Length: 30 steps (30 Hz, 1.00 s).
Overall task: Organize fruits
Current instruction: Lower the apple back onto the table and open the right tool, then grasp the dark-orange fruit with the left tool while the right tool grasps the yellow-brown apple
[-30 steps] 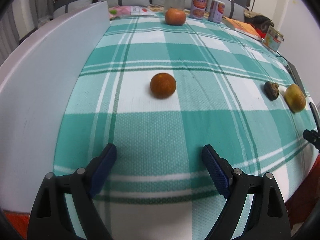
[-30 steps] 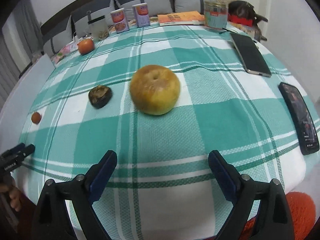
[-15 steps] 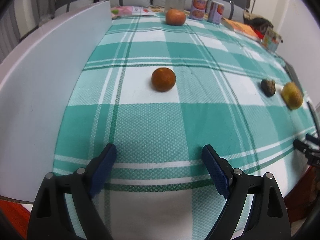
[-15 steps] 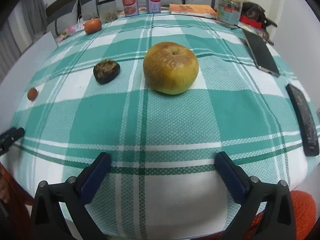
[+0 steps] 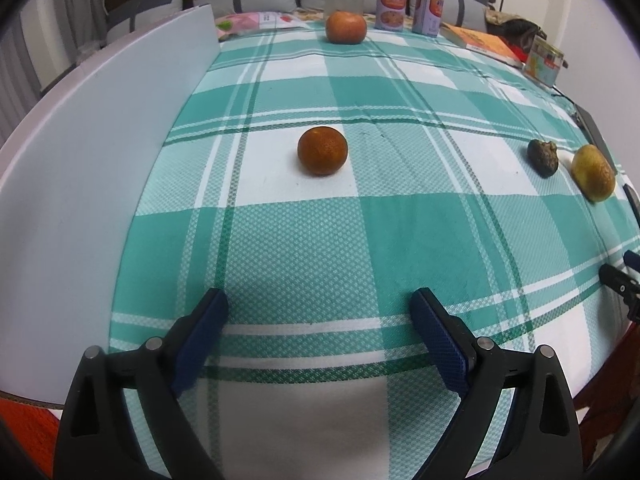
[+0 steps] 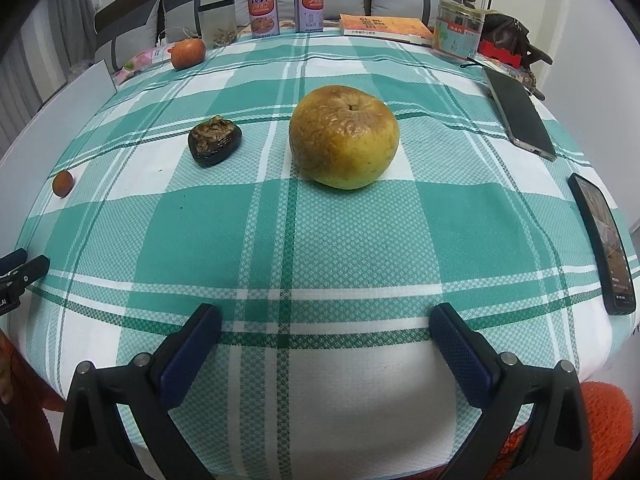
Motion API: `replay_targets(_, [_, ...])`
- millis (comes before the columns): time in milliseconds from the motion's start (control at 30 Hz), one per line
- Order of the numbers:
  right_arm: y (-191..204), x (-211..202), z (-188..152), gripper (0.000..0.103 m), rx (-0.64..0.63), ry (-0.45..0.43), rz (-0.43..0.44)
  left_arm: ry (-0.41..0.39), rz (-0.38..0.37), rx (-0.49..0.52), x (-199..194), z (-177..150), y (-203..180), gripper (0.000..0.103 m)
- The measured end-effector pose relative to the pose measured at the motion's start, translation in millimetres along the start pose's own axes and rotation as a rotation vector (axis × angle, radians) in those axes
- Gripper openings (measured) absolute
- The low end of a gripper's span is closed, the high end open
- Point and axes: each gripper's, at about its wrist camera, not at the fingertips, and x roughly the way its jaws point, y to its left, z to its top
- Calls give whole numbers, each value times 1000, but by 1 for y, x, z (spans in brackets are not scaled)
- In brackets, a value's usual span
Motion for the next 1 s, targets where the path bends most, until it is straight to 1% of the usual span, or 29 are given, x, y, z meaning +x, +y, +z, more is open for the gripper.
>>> replay_targets(367, [0,0,0,103,0,1,-1,-17,7,1,1,-2,1,99])
replay_targets(467, [1,0,-1,103,2,2,0,-12,-5,-1,1,-1,3,99])
replay_targets(500, [0,0,0,103,2,4,0,7,-21,0,1,1,5,98])
replay_targets(567, [-1,0,1,103,2,20,6,54,-85,-12,1,11,12,98])
replay_targets(600, [-2,0,3,103,1,42,21,67,-170,-57,0,19,22,97])
replay_targets(633, [-5,-1,4,103,8,52,39,73,-237,-106,0,25,30,97])
replay_targets(667, [-10,-4,6,103,31,56,74,81,-288,-153,1,34,39,97])
replay_targets(700, [-19,-7,9,103,81,54,132,99,-313,-181,3,45,46,97])
replay_targets(733, [-32,-11,14,103,148,56,197,122,-313,-175,7,54,48,96])
replay_targets(767, [-38,-11,19,103,181,63,226,139,-302,-151,12,64,46,96])
replay_targets(800, [-50,-11,29,103,227,91,270,144,-266,-107,18,76,43,96])
replay_targets(867, [-61,-12,48,103,262,128,317,168,-210,-46,28,89,34,96])
replay_targets(900, [-67,-14,59,103,272,144,335,192,-198,-21,35,96,29,95])
replay_targets(967, [-76,-16,82,103,275,172,351,226,-182,-7,43,104,23,86])
replay_targets(1000, [-80,-17,92,103,273,187,351,246,-178,-6,48,109,21,72])
